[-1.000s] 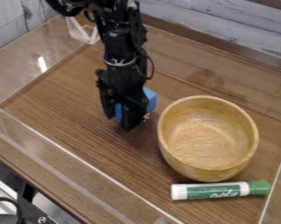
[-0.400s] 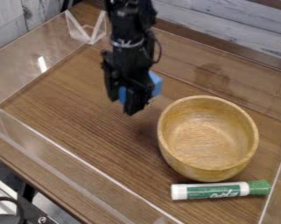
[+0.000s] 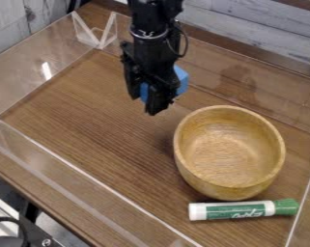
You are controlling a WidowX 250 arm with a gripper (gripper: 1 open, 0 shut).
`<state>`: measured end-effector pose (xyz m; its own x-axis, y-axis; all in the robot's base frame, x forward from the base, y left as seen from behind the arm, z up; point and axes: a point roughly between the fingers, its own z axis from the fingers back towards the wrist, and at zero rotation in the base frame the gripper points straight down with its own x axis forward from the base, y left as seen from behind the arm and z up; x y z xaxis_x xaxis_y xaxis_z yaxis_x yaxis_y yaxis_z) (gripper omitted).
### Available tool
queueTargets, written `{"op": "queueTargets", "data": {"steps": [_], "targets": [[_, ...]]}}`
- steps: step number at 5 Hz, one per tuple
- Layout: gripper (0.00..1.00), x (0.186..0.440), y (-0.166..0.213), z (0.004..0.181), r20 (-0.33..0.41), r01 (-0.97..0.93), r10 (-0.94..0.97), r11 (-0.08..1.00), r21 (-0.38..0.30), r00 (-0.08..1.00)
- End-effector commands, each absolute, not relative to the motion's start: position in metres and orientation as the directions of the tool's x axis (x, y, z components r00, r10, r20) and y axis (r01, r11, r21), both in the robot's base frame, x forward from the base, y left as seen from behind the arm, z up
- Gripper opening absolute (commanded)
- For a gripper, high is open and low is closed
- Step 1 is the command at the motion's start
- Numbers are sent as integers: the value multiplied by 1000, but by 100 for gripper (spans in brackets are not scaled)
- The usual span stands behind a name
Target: Put the blue block in the brown bowl
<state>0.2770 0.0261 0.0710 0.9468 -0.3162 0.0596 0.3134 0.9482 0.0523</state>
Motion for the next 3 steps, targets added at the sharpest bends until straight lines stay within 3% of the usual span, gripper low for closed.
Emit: {"op": "queueTargets", "data": {"steps": [1,3], "targets": [[0,294,30,78,133,316,-325,945,83,936],[0,304,36,74,180,325,-339,940,105,923]]}}
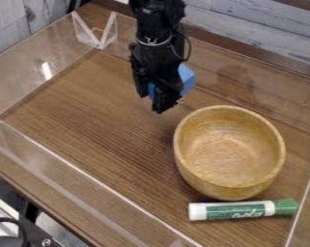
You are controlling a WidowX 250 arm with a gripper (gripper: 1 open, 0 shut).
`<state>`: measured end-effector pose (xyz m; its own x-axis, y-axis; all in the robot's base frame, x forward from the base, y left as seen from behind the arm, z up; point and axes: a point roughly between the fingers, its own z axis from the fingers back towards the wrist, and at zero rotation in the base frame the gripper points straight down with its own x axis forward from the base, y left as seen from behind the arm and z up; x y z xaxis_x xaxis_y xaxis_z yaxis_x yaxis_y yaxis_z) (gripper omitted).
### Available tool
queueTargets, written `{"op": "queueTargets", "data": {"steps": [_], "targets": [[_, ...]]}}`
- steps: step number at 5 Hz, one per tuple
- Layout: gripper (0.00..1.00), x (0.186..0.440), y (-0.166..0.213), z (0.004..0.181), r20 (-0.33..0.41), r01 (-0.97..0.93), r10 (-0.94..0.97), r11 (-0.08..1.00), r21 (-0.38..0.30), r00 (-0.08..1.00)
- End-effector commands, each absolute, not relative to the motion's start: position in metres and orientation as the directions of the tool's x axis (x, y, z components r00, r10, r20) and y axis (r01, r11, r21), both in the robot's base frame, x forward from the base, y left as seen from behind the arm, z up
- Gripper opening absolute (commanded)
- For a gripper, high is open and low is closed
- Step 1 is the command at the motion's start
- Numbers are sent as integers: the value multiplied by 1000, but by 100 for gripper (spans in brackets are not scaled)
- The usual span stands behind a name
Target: Put the blue block in the brown bowl
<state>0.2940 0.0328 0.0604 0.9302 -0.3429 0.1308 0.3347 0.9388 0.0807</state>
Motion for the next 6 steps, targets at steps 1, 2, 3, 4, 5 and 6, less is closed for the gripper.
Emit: {"op": "queueTargets", "data": {"steps": [1,2,3,4,5,6], "targets": [[0,314,42,79,201,310,-329,943,123,923],[0,325,54,82,210,290,-317,945,148,925],[0,336,65,85,224,285,-322,942,179,920],[0,347,75,90,244,279,-325,938,206,914],[0,359,83,90,264,272,-327,936,223,908],[0,370,94,87,271,259,-319,937,234,908]]}}
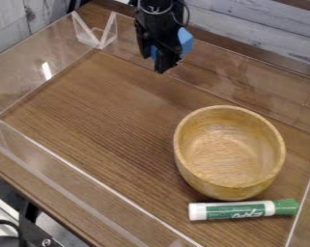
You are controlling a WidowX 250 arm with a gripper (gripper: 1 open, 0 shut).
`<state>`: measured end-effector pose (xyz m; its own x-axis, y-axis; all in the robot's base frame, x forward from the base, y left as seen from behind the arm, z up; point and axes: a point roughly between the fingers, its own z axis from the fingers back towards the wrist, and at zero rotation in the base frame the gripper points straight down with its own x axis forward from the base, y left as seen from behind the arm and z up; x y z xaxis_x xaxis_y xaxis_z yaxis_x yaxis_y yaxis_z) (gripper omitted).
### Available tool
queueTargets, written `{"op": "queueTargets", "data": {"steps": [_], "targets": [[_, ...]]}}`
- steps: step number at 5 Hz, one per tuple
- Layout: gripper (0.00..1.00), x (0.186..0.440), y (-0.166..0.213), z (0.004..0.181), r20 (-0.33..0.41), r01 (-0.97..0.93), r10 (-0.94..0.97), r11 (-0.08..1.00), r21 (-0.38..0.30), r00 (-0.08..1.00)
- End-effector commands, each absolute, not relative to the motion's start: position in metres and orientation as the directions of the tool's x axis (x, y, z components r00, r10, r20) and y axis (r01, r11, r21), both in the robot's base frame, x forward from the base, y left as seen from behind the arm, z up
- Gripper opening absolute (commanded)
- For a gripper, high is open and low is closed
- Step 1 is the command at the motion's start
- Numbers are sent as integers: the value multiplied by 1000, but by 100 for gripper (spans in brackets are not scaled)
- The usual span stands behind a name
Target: Put the blue block in the brown bowl
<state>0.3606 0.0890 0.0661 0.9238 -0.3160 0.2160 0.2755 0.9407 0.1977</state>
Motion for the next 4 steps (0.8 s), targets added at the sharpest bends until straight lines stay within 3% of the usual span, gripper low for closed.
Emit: {"op": "queueTargets", "data": {"steps": [1,4], "targets": [[0,377,104,85,274,251,-315,936,247,908],[0,373,126,66,288,243,-317,933,265,904]]}}
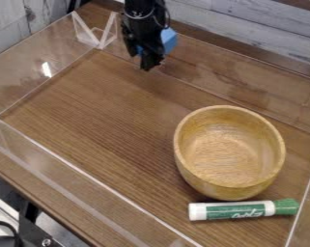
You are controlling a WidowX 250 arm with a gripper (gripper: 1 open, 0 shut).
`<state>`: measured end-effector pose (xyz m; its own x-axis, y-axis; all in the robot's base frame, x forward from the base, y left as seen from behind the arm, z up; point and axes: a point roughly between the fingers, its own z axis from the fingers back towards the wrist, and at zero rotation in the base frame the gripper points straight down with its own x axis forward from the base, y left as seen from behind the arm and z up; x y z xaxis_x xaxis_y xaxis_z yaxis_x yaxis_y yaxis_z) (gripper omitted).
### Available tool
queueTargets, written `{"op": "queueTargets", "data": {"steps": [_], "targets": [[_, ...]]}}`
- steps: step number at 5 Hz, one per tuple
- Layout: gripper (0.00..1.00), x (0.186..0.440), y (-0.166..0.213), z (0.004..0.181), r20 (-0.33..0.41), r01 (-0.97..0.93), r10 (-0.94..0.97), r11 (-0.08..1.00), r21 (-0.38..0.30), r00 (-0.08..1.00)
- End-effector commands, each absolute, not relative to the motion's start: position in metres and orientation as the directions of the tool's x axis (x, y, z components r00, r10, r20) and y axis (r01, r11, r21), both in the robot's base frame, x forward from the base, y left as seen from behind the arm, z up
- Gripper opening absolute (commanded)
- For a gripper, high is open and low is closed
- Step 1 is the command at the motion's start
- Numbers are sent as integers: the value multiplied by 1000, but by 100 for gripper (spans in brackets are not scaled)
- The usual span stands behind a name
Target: Put the blue block in the brown bowl
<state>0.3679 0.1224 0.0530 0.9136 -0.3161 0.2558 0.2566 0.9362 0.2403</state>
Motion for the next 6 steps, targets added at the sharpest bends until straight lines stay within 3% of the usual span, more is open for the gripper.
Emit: {"op": "queueTargets", "data": {"steps": [1,2,3,6], "targets": [[0,372,128,60,290,249,-324,931,267,900],[100,372,127,57,291,257,-332,929,266,897],[0,371,123,61,302,262,-338,927,267,891],[0,367,112,79,317,272,-350,925,267,881]]}}
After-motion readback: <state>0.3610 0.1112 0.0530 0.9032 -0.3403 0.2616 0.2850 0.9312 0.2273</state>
